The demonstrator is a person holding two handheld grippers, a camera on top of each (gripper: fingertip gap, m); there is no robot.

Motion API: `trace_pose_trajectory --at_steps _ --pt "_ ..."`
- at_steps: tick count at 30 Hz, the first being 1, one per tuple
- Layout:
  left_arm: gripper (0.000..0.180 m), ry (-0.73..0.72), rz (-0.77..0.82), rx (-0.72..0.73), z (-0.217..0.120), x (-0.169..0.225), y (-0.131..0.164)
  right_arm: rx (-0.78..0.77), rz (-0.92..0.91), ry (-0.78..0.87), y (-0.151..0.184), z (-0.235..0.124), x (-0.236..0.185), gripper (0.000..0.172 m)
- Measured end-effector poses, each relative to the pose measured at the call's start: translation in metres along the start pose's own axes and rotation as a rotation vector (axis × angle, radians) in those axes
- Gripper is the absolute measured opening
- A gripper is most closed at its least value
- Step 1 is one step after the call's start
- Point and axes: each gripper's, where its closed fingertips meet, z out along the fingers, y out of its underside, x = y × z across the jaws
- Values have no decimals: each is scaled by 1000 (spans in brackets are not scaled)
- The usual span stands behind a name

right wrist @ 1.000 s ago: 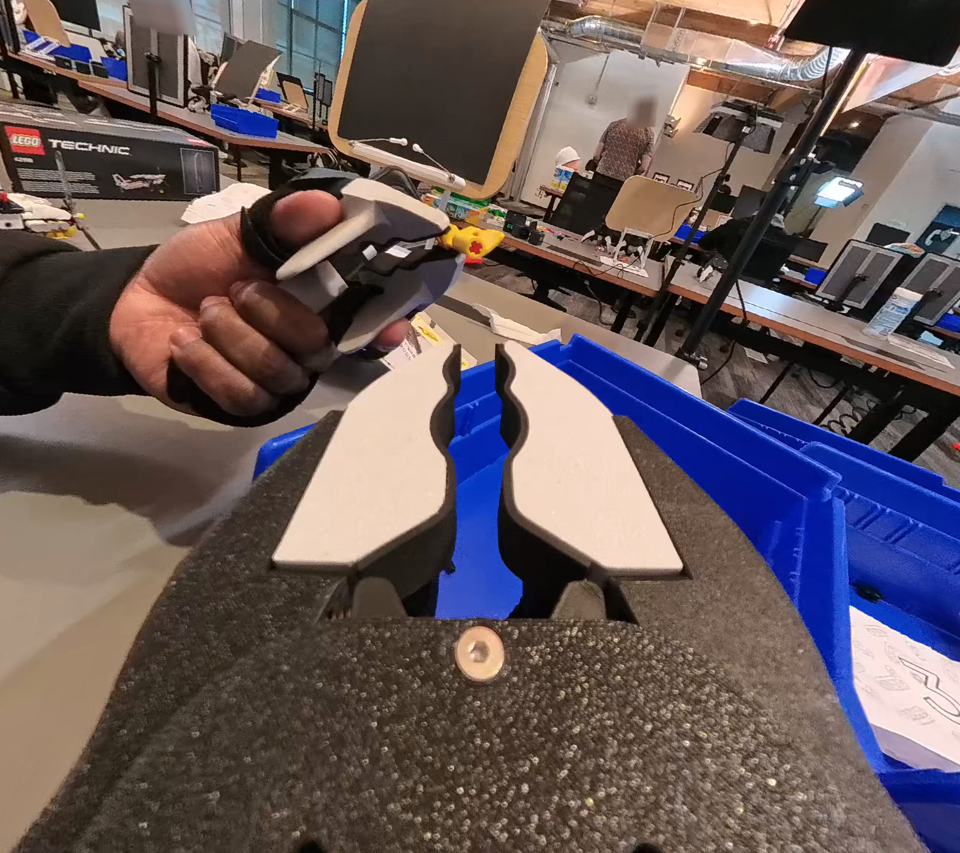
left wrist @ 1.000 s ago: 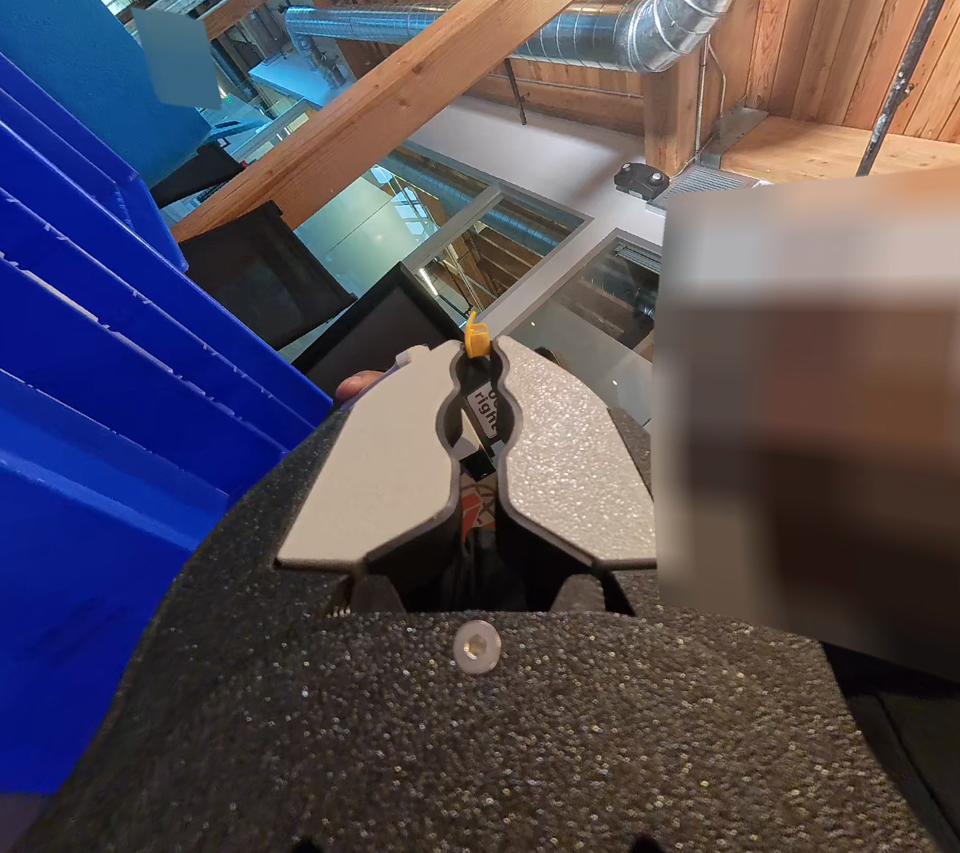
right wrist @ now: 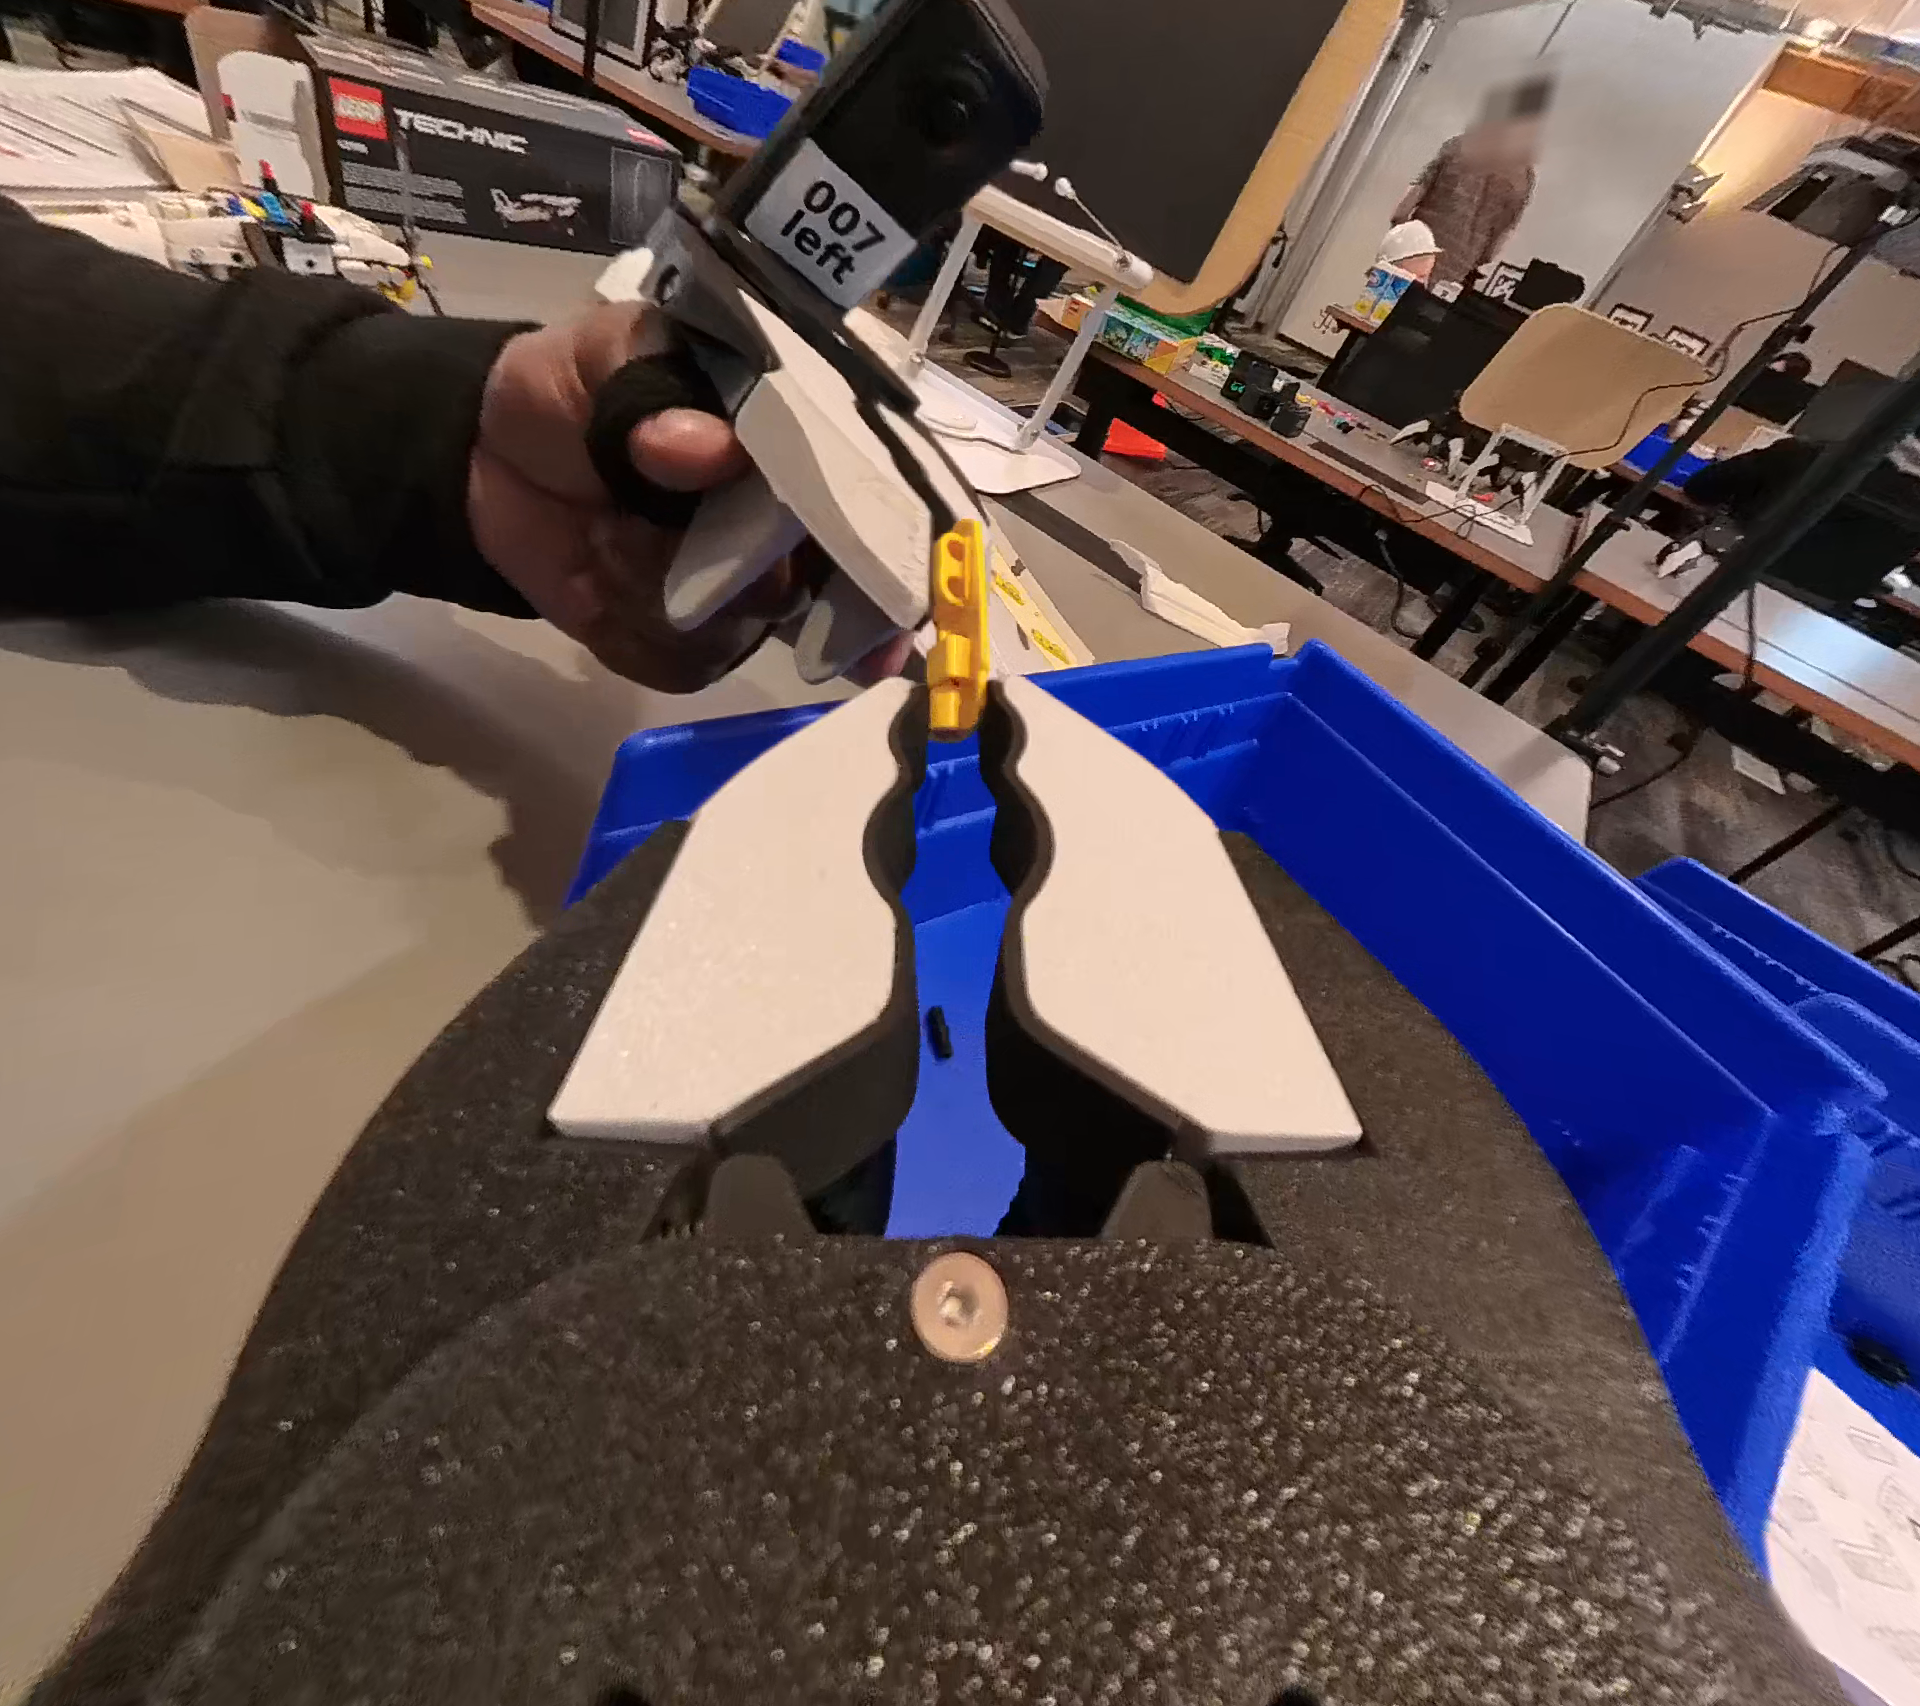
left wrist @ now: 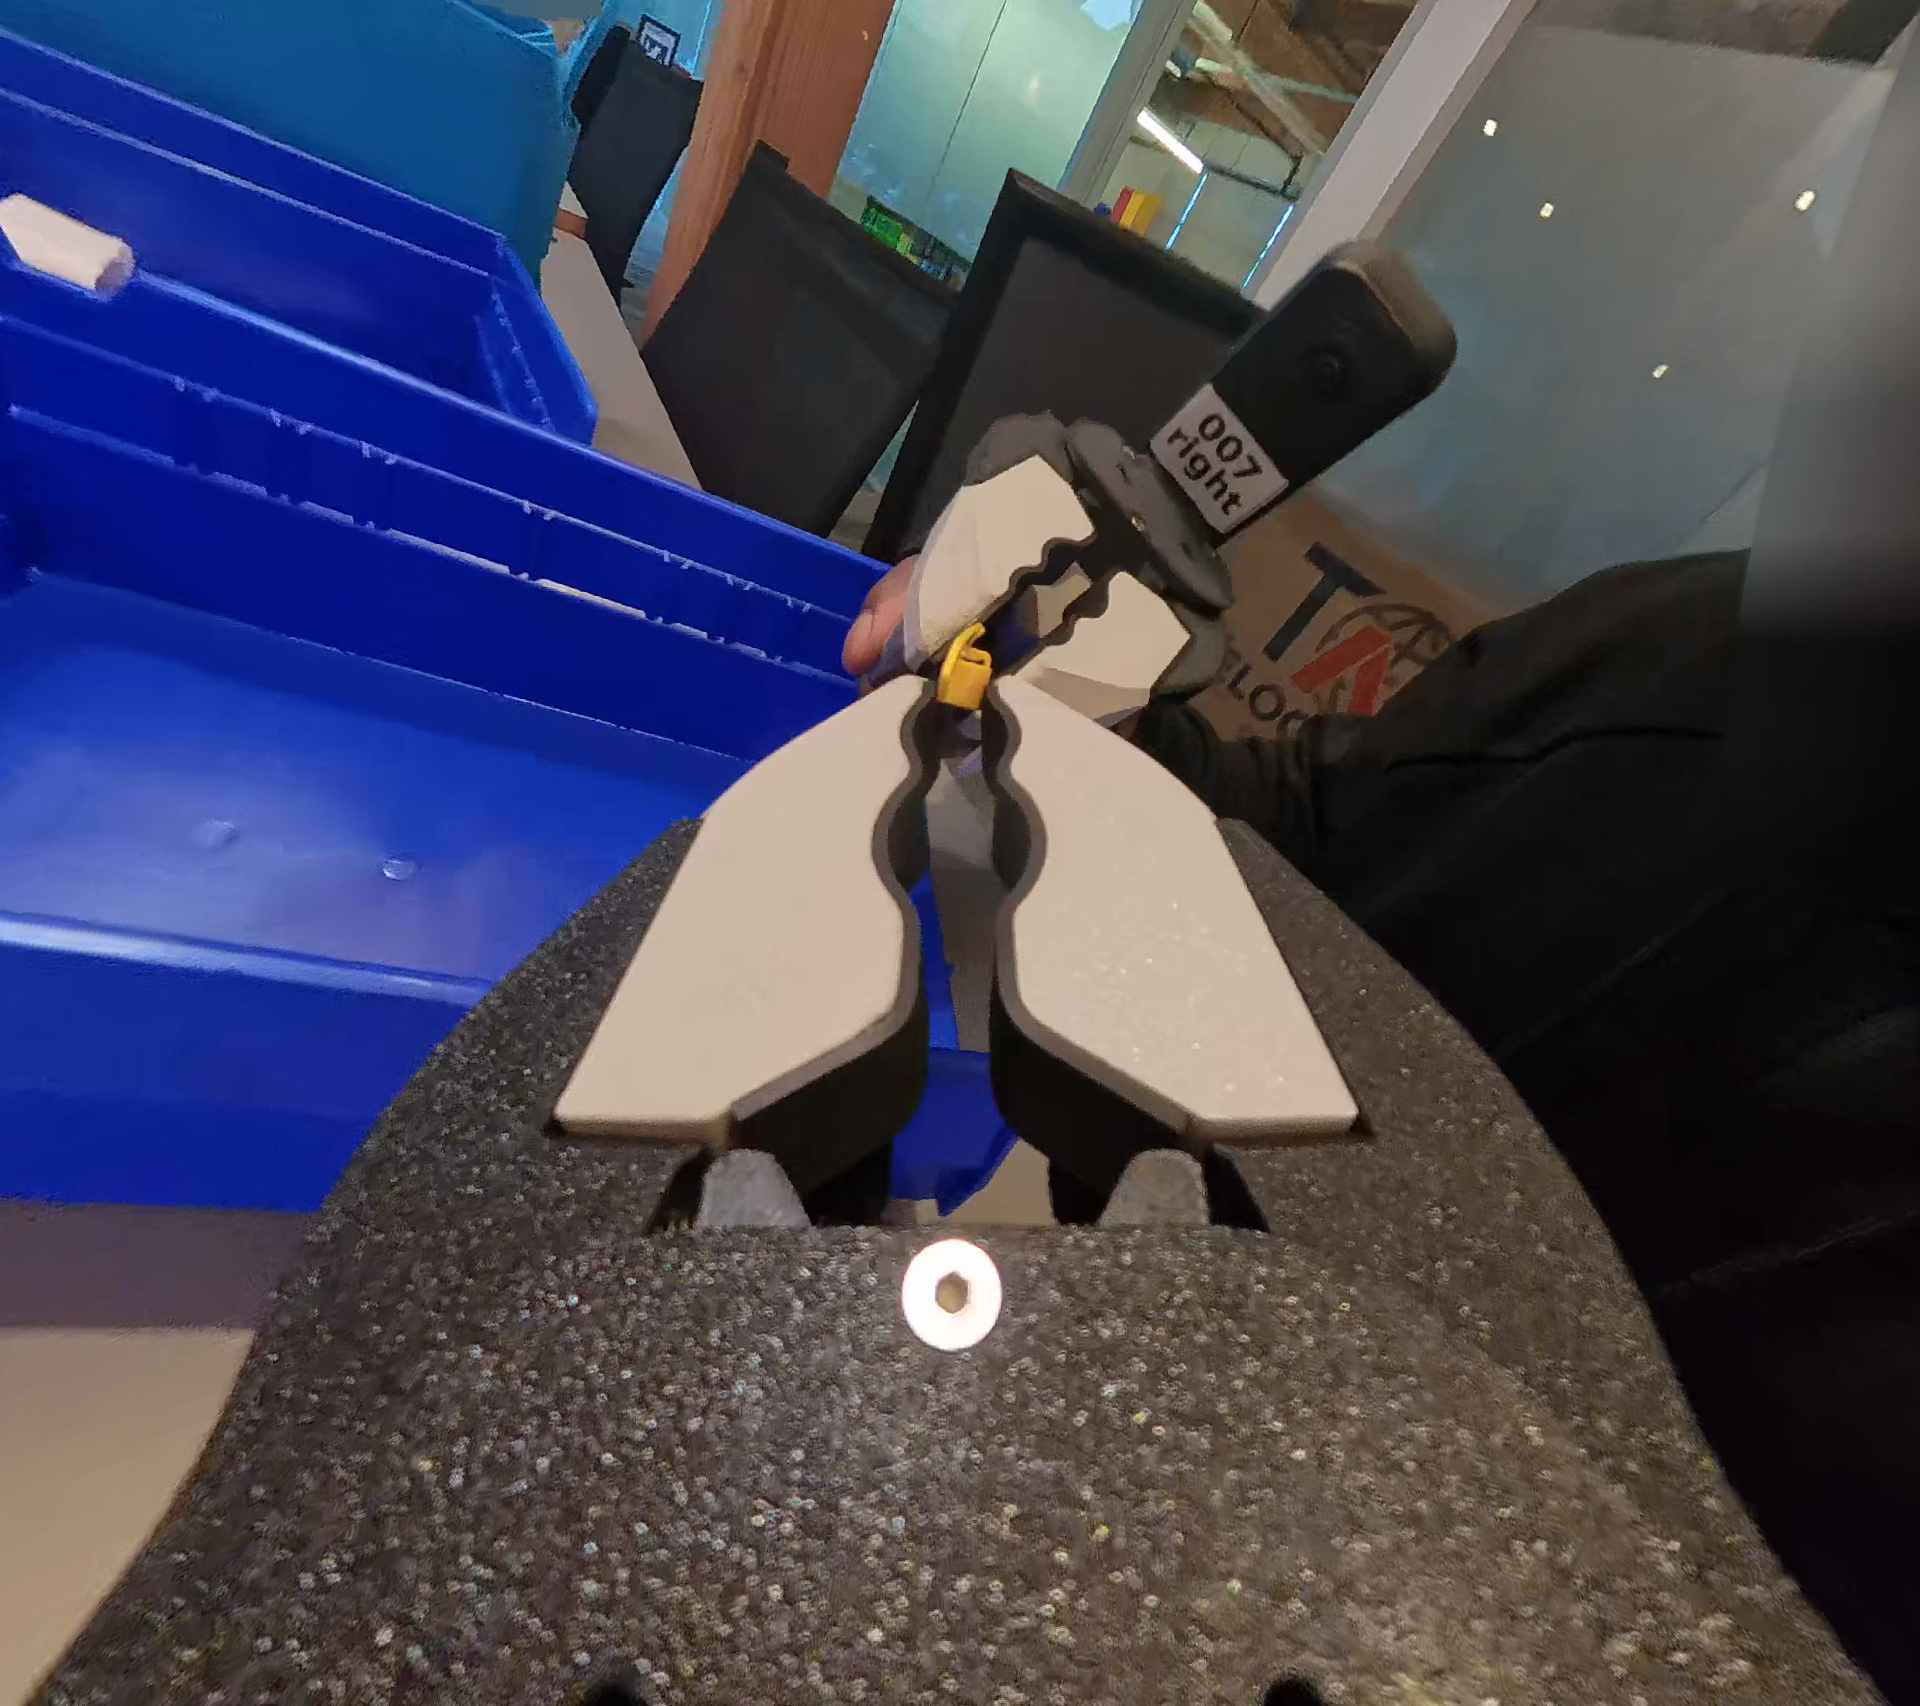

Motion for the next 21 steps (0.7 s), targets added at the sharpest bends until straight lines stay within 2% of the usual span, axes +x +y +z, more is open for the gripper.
trace_pose_trajectory --at_steps 4,6,7,9,11,15,18,21 --pt "8 5 -67 12 -2 -5 3 -42 -73 39 6 0 1 10" --pt "8 -31 -3 80 -18 -8 -11 -55 -38 46 9 -5 6 8" --pt "8 -93 37 107 -32 -12 -21 -38 8 24 7 -9 6 8" --pt "8 -175 139 61 -47 -11 -22 -2 60 2 -3 -11 6 8" --pt "8 -191 168 36 -48 -3 -18 -38 33 26 -4 -6 8 8" --pt "8 -177 53 58 -50 1 -10 -66 13 -29 -8 8 -6 8" --pt "8 -171 -24 91 -63 3 -3 -197 -41 13 14 14 -3 8" --pt "8 -152 -66 121 -75 9 4 -361 41 -16 50 19 -4 8"
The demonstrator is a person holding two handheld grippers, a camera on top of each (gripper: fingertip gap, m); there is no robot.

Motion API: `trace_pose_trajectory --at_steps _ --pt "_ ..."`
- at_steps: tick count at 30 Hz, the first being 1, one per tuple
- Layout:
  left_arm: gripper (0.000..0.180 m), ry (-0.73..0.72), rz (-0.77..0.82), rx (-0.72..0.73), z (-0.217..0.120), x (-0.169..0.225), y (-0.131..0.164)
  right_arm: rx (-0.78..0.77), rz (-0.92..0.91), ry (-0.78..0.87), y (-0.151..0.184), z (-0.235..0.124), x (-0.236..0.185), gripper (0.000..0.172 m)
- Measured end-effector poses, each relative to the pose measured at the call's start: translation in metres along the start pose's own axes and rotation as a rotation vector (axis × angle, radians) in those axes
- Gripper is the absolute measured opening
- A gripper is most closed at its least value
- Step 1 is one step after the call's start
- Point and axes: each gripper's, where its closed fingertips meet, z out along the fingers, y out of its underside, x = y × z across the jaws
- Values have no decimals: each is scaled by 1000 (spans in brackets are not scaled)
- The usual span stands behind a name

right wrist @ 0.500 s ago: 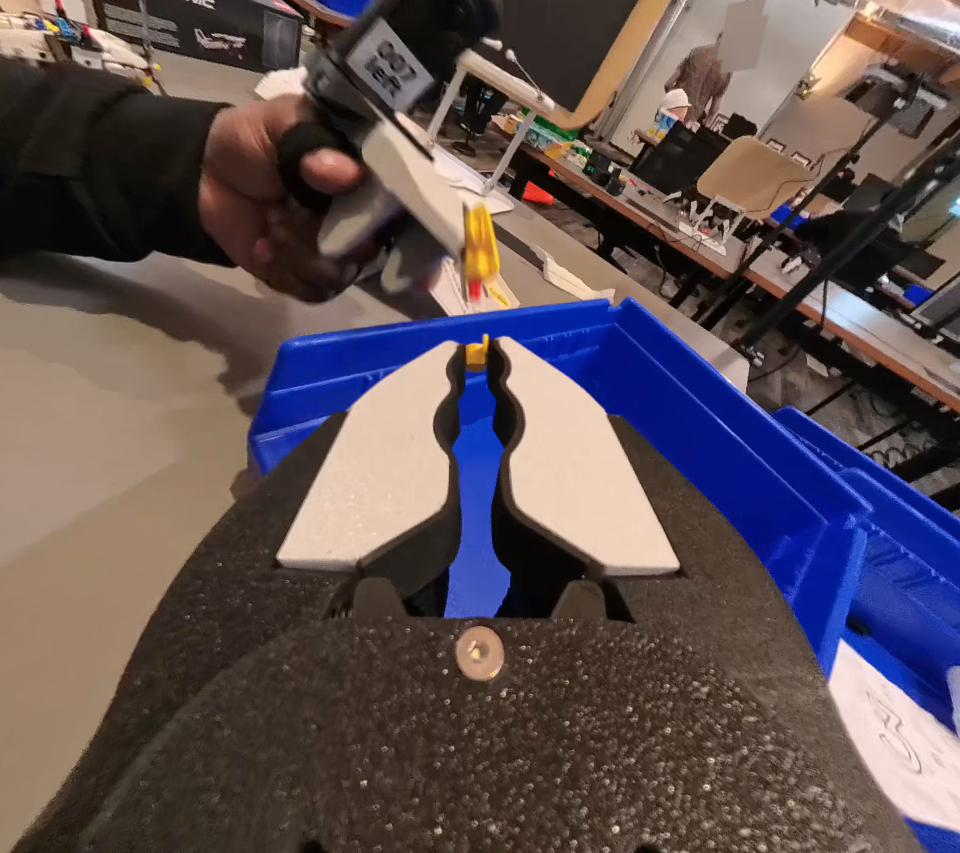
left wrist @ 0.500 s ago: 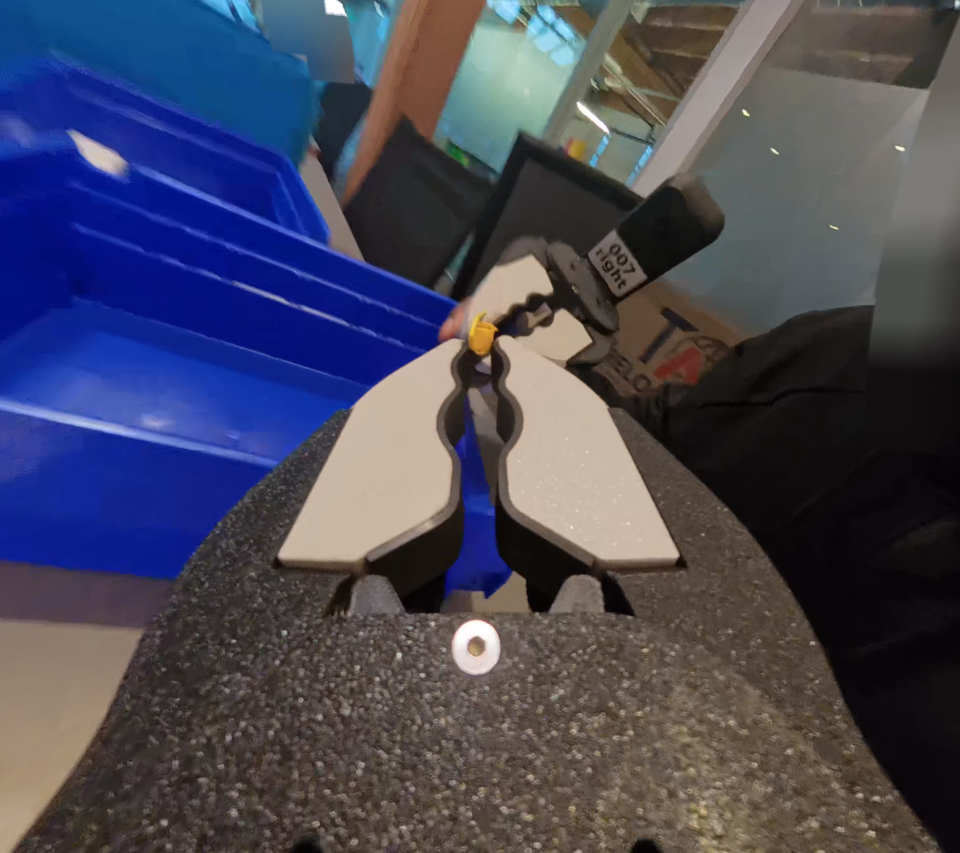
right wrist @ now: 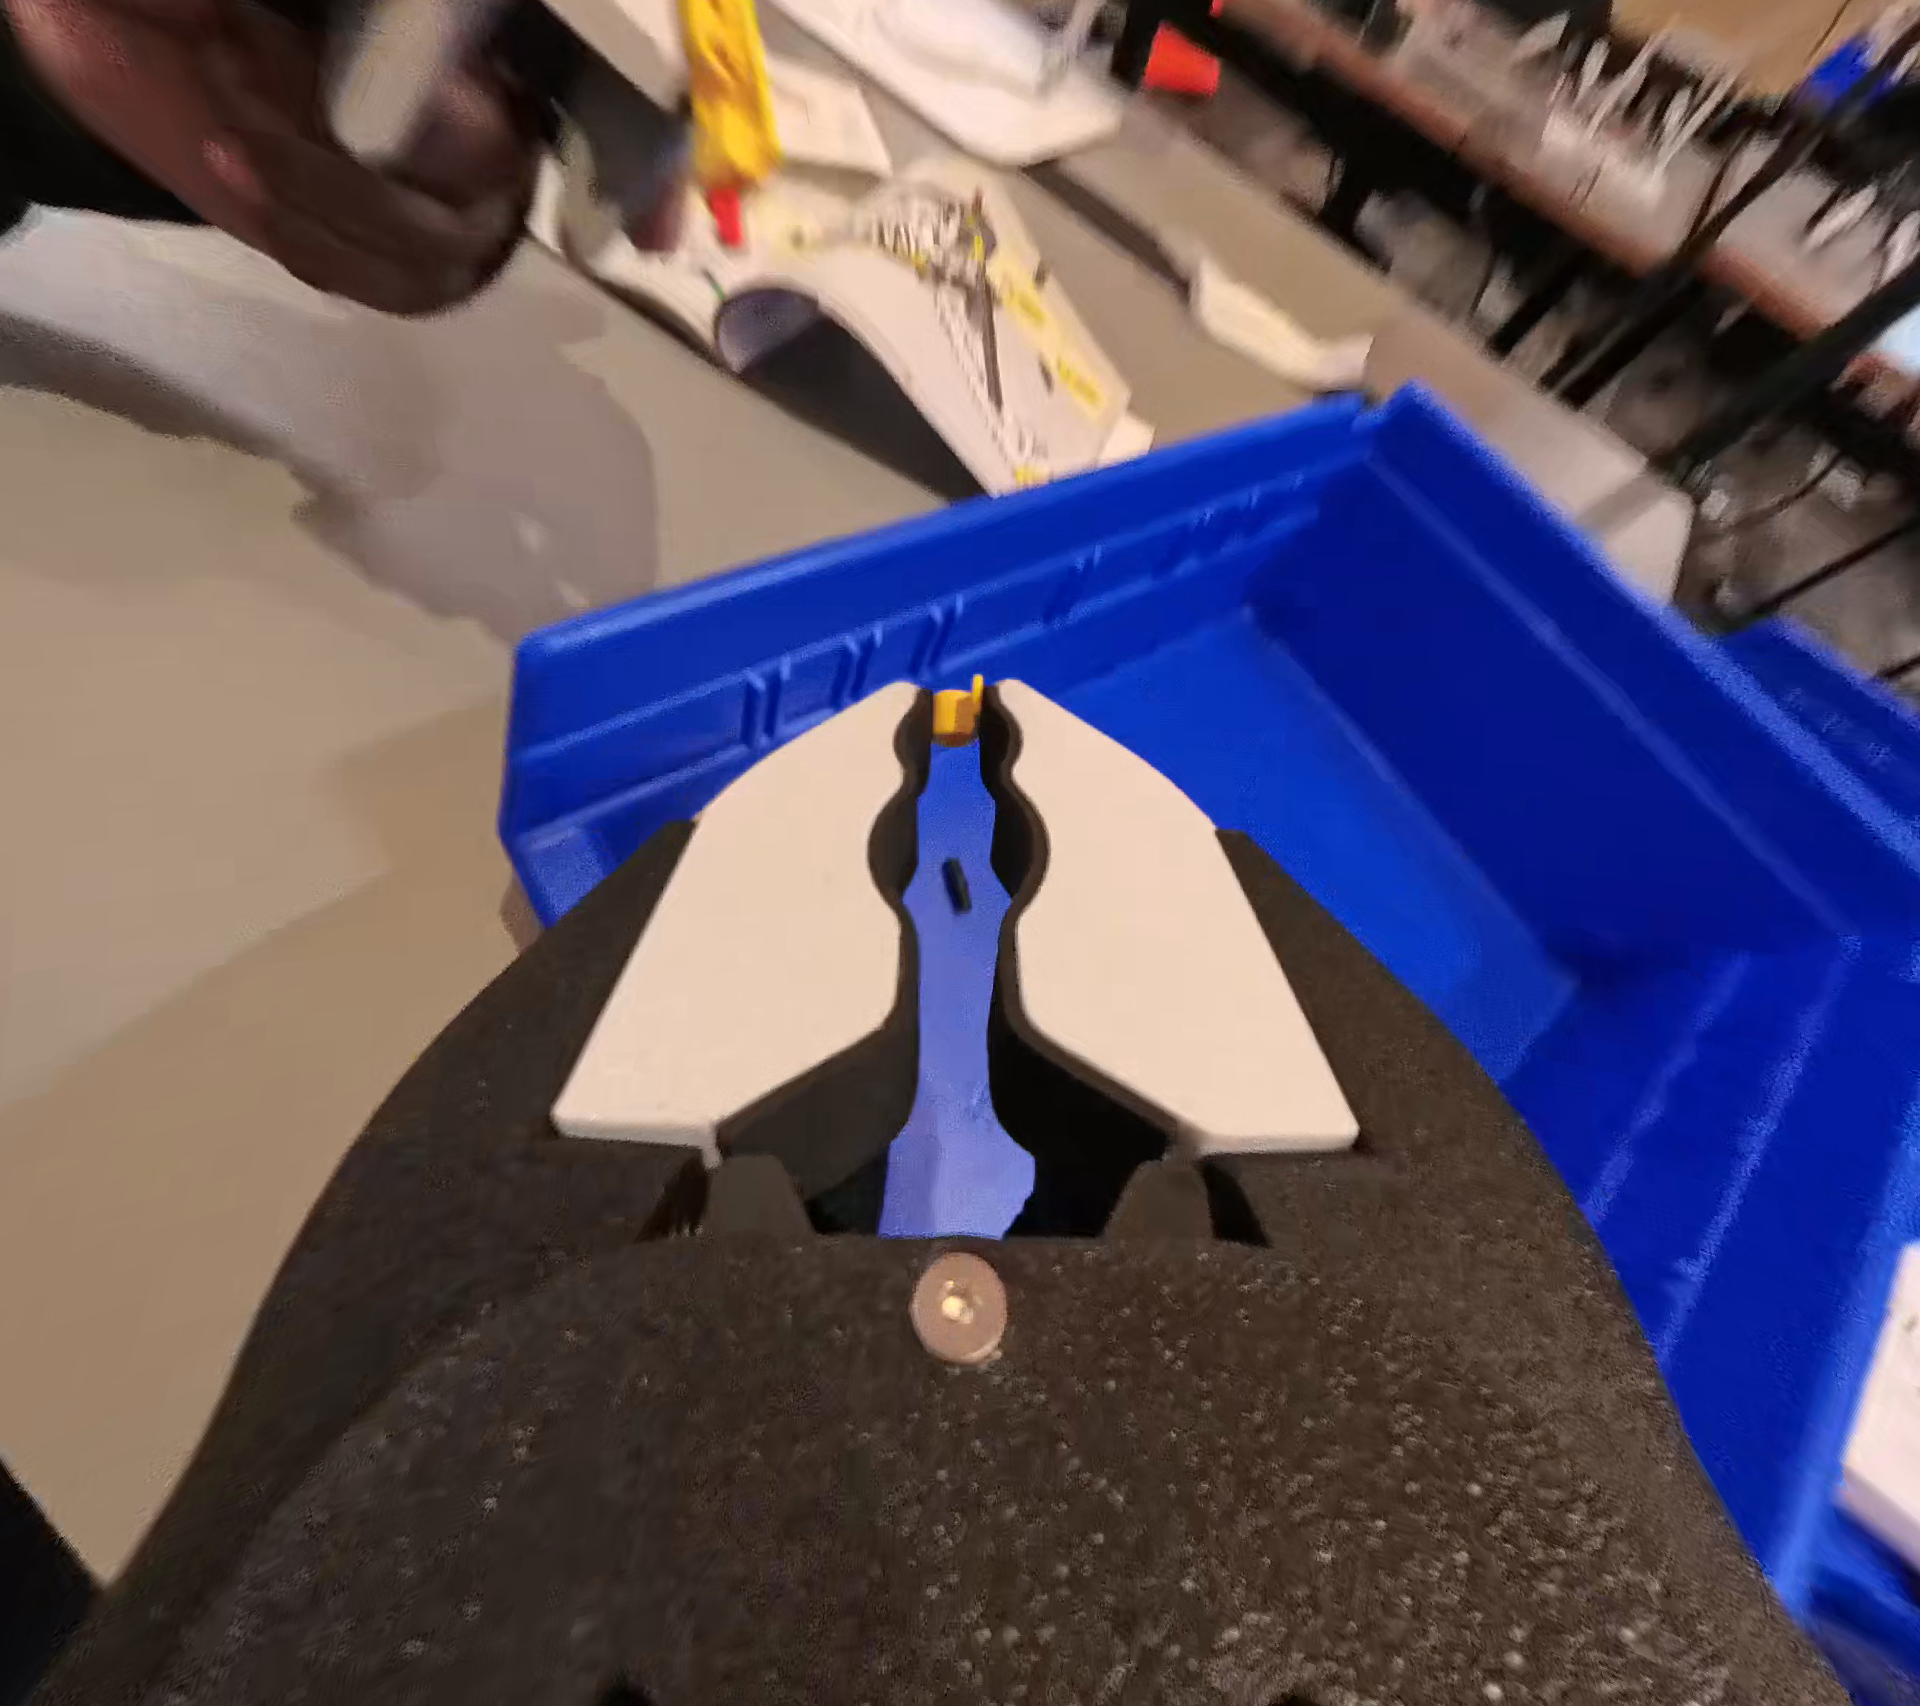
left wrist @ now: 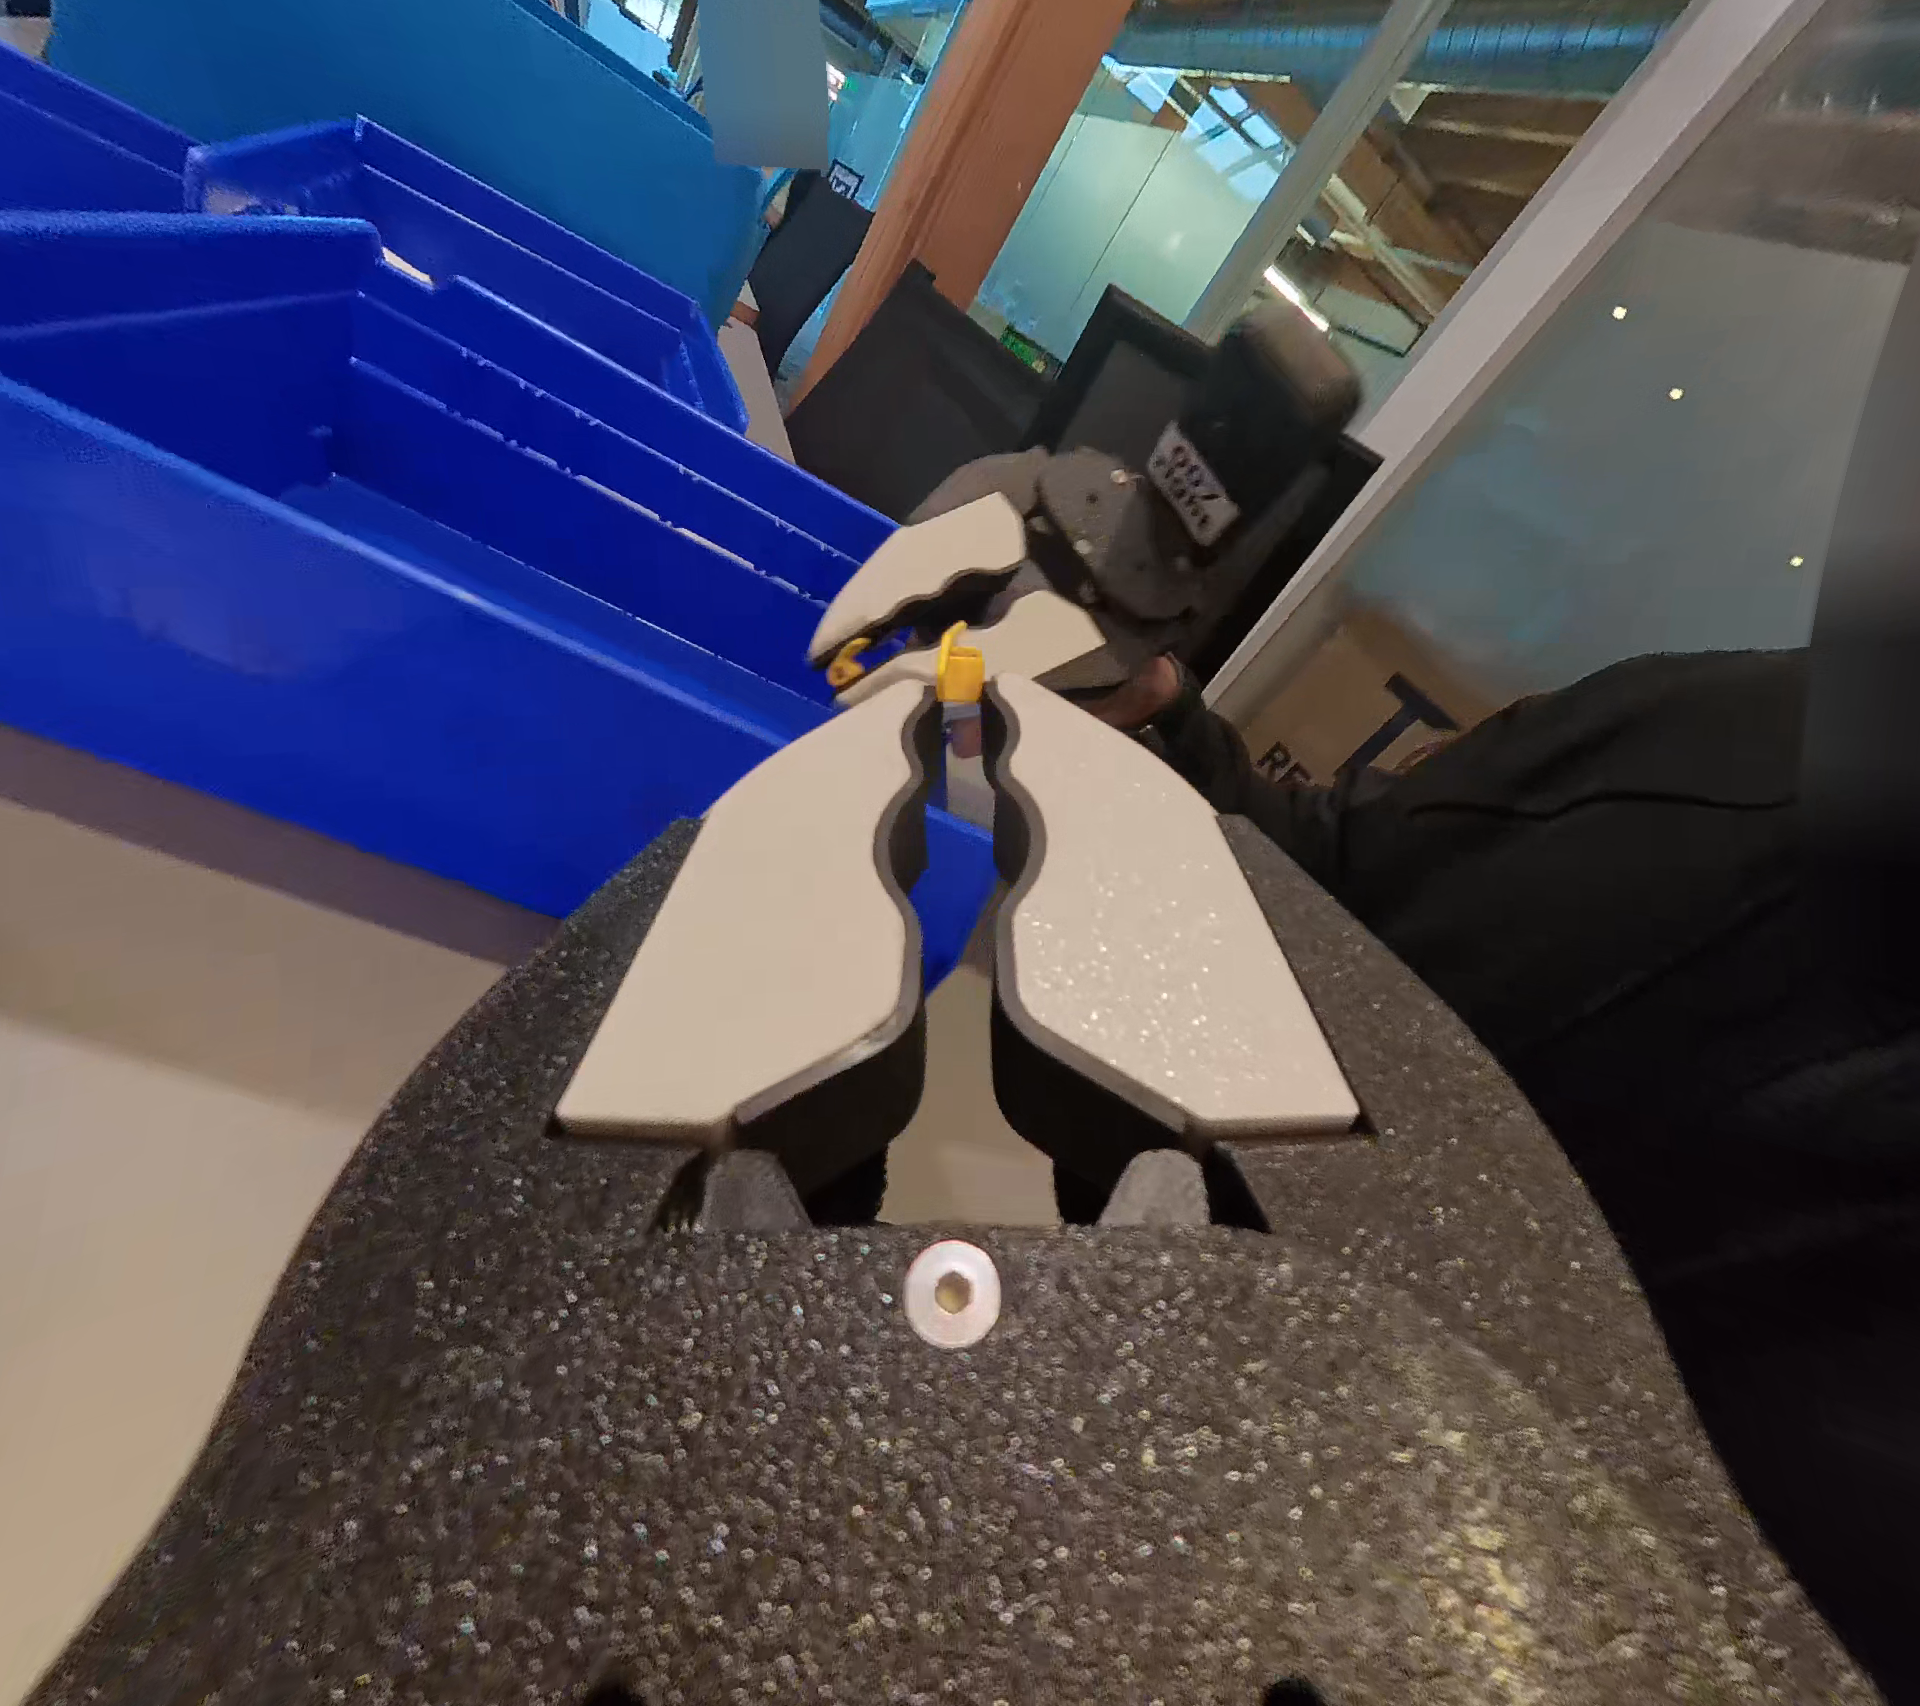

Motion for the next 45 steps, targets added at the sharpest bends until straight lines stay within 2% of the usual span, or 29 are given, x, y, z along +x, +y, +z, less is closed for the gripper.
trace_pose_trajectory --at_steps 2,3,4,7,10,13,22,26,28,30,35,45 --pt "8 6 -35 25 -5 0 3 -90 16 -1 15 8 -1 11" --pt "8 2 -49 31 -6 -1 5 -103 3 18 16 9 0 19" --pt "8 -9 -54 33 -7 -2 7 -92 -10 24 11 9 -2 24" --pt "8 -64 -38 40 -6 -8 10 -3 -19 15 -14 4 -11 25" --pt "8 -114 -34 66 0 -11 8 83 -90 20 -40 1 -24 21" --pt "8 -144 -23 55 11 -10 11 90 -165 63 -50 4 -31 18" --pt "8 -177 -11 -5 29 -8 18 25 -301 208 -42 7 -20 5" --pt "9 -170 18 -104 37 -11 26 1 -336 193 -32 3 -16 4" --pt "27 -204 83 -166 42 -15 28 -11 -358 177 -28 0 -16 4" --pt "32 -205 150 -218 48 -16 30 -25 -385 175 -26 -3 -13 4" --pt "9 -127 167 -236 65 -11 29 -56 -445 181 -21 -10 -5 4" --pt "9 4 41 -232 71 -4 32 -5 -514 145 -16 -22 -7 4"
